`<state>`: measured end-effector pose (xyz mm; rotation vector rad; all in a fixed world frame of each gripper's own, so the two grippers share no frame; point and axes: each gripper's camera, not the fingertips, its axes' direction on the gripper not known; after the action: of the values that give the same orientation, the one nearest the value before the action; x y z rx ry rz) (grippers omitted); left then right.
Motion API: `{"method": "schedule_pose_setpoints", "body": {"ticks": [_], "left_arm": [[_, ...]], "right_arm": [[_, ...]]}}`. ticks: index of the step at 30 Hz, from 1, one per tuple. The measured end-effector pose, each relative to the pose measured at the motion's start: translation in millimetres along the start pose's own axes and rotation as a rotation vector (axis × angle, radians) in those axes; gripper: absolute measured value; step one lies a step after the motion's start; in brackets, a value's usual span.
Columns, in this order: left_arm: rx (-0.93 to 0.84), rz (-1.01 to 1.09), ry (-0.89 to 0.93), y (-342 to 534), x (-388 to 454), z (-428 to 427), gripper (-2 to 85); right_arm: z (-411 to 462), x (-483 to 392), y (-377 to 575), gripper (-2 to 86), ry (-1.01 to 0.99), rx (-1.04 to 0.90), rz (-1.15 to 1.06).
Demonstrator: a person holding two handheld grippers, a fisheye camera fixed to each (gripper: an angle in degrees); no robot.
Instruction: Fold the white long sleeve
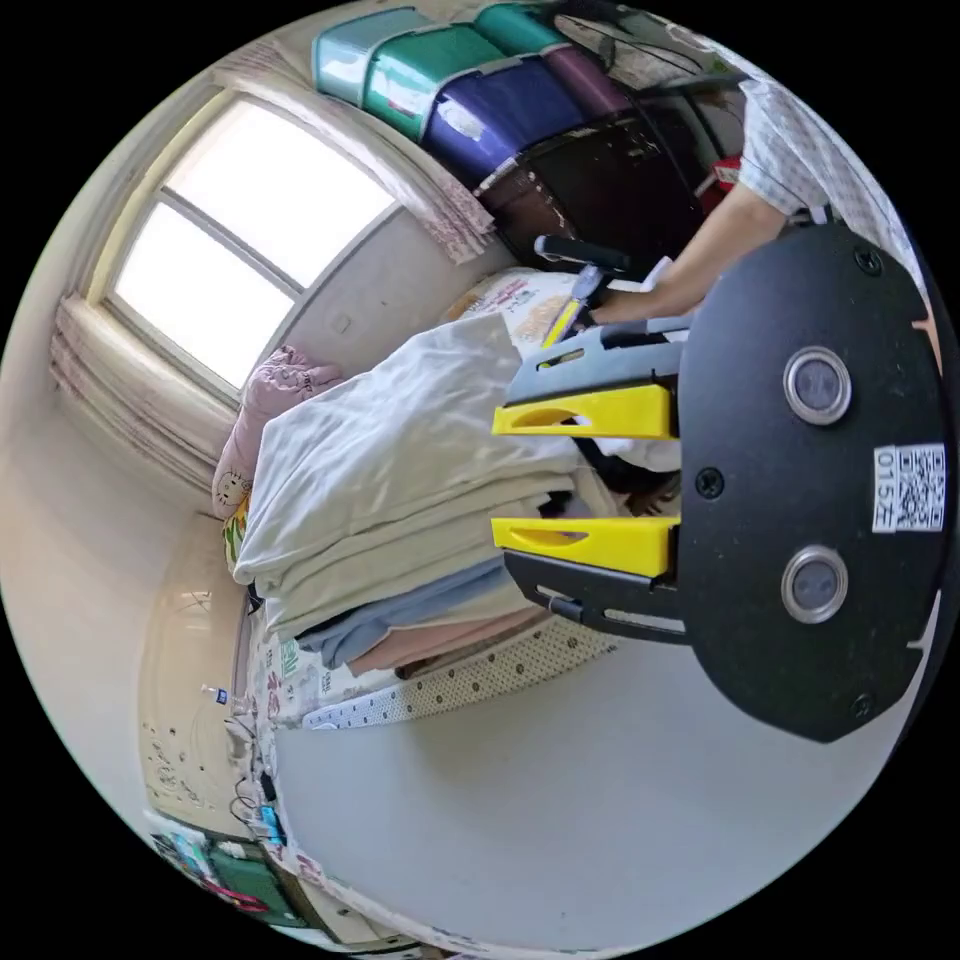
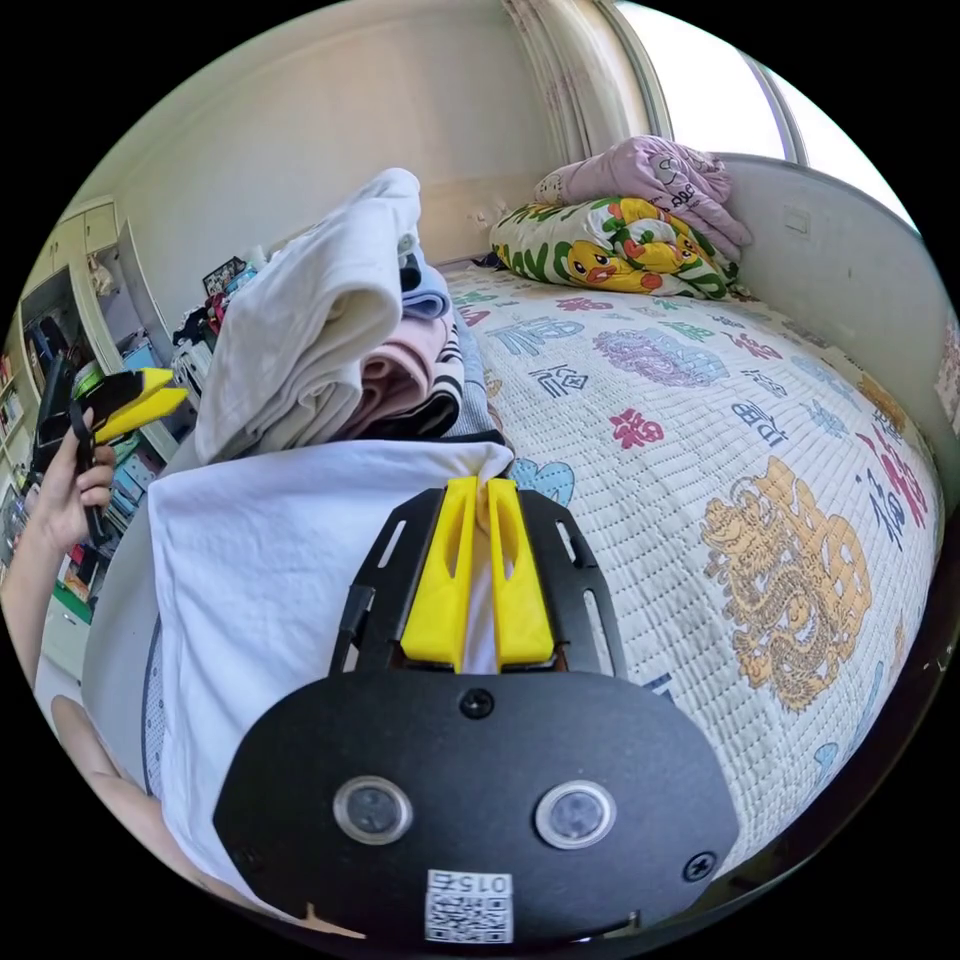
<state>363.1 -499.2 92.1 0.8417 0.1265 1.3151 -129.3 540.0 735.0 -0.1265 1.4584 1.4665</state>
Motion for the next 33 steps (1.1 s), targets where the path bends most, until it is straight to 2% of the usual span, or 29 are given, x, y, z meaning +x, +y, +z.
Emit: {"method": "schedule_pose_setpoints", "body": {"ticks": [5, 10, 16, 19, 21, 23, 26, 28, 31, 33], "left_arm": [[-0.006, -0.101, 0.055, -10.4, 1.5, 36.0, 10.4], [0.057, -0.152, 0.146, 1.8, -3.0, 16.2, 1.8], [0.330, -0.058, 0.314, 29.2, 12.4, -134.1, -0.3], [0.490, 0.042, 0.384, 54.9, 20.9, -237.2, -0.4], [0.600, 0.085, 0.395, 90.0, 18.4, -317.0, -0.4], [0.666, 0.123, 0.385, 124.0, 15.0, -371.5, -0.4], [0.752, 0.181, 0.389, 191.9, 3.1, -446.0, -0.3], [0.754, 0.195, 0.417, 231.4, -10.2, -472.0, -0.3], [0.645, 0.184, 0.457, 287.3, -33.3, -480.1, -0.1], [0.462, 0.208, 0.437, 323.7, -35.9, -457.7, 0.1]], "right_arm": [[-7.8, -2.2, -15.9, 0.7, 0.020, 0.006, -0.014], [-14.2, 2.2, -42.0, 0.7, 0.040, 0.002, -0.025], [-25.5, 22.8, -90.0, 1.5, 0.023, -0.008, -0.016], [-39.5, 51.7, -131.0, 2.9, -0.077, -0.048, 0.041], [-80.0, 81.4, -156.5, 4.1, -0.233, 0.057, 0.171], [-112.7, 91.2, -171.0, 3.7, -0.308, 0.146, 0.201], [-160.4, 78.9, -203.9, 1.3, -0.381, 0.208, 0.077], [-186.1, 61.9, -229.0, 0.6, -0.405, 0.221, 0.003], [-223.1, 12.4, -277.8, 0.3, -0.461, 0.256, -0.114], [-237.8, -54.0, -322.6, 0.6, -0.531, 0.231, -0.248]]}}
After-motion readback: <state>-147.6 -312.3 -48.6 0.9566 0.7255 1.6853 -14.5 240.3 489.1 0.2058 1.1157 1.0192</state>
